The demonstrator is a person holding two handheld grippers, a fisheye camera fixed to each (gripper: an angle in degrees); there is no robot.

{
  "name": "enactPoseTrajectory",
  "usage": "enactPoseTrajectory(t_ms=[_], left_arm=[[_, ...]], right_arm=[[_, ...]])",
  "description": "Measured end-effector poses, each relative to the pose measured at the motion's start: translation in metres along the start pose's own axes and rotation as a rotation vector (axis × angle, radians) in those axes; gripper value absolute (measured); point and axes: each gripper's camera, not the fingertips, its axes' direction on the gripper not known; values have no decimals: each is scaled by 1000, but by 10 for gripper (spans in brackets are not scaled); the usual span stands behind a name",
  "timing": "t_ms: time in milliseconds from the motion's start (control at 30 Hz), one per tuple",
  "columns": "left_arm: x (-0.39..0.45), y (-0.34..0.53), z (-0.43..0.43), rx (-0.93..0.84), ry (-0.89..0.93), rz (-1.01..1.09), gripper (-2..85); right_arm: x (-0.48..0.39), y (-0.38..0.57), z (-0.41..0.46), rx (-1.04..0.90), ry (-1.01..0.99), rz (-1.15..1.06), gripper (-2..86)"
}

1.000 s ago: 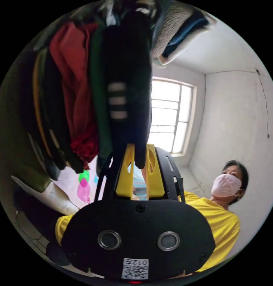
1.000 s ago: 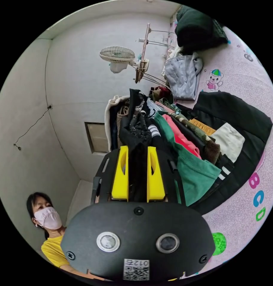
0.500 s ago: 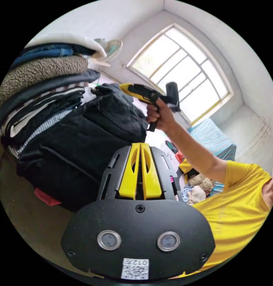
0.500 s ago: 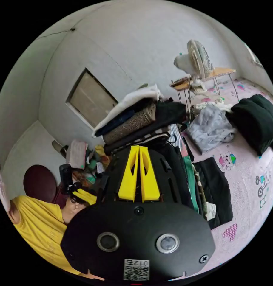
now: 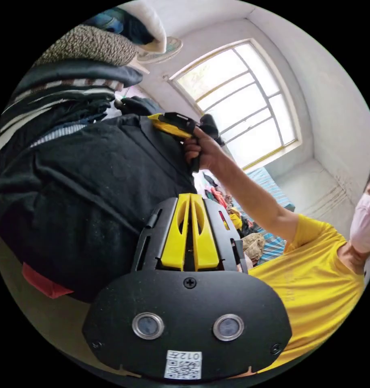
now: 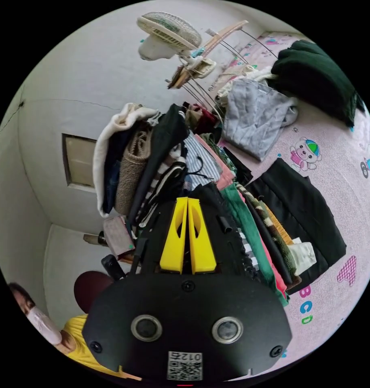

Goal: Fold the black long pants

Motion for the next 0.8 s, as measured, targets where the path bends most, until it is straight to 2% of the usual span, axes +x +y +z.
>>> enactPoseTrajectory(t_ms=[67,133,167,233,300,333,367,500,567,633,667,733,800], left_arm=[[15,6,-37,75,-102,24,4],[16,15,-83,163,-303,-59,5],[13,16,-92,179,-336,-79,5],[-11,14,-107,158,-420,-145,5],[-41,6,-101,66,-514,-212,6],[-63,4,-95,33,-517,-256,6],[-72,4,-94,35,-483,-268,6],[-94,8,-97,101,-359,-343,6],[-90,11,-105,125,-359,-365,6],[-69,18,-122,184,-438,-395,6],[-58,19,-125,202,-457,-376,6],[3,10,-120,232,-473,-208,6],[48,-9,-91,151,-459,-50,5]], right_arm=[[-23,13,-23,31,-14,-83,4],[-57,41,-55,100,52,-217,5],[-65,49,-62,117,85,-256,5],[-85,71,-68,133,262,-345,6],[-80,70,-54,79,412,-352,6],[-69,63,-36,4,531,-330,7],[-63,61,-29,-20,543,-328,7],[-49,49,-39,42,442,-215,8],[-56,48,-41,21,465,-225,7],[-67,53,-56,45,471,-218,7],[-72,57,-62,66,469,-218,7],[-96,81,-89,156,455,-282,7],[-112,101,-100,203,453,-345,7]])
